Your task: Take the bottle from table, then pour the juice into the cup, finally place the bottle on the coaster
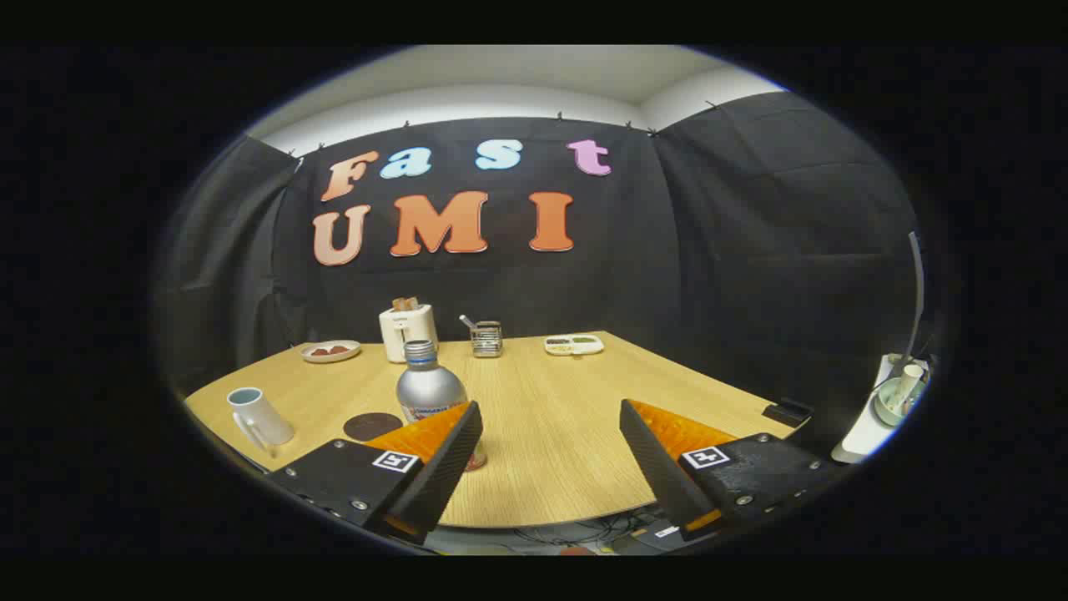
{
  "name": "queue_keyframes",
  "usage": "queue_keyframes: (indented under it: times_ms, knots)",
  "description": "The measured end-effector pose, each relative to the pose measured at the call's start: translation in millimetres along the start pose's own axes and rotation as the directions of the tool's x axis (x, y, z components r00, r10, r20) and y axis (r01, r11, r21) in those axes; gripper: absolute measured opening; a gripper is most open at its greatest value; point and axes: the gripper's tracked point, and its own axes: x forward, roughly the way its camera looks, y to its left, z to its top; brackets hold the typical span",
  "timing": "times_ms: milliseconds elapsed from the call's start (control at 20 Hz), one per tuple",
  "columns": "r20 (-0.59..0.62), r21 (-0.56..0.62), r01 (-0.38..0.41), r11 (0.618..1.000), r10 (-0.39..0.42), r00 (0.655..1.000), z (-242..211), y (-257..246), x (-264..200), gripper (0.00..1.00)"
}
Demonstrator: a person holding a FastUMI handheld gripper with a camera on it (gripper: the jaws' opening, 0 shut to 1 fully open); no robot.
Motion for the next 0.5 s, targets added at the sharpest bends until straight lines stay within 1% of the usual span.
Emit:
queue_keyframes:
  times_ms: [150, 250, 500]
  knots:
    - [-0.01, -0.036, 0.009, 0.999, -0.01, 1.0, -1.8, -4.4, -0.4, 0.99]
    - [-0.009, -0.024, 0.013, 1.0, -0.013, 1.0, -0.3, -7.4, -1.7, 0.99]
    - [0.005, 0.013, -0.006, 1.0, 0.006, 1.0, 1.6, -0.5, -4.3, 0.99]
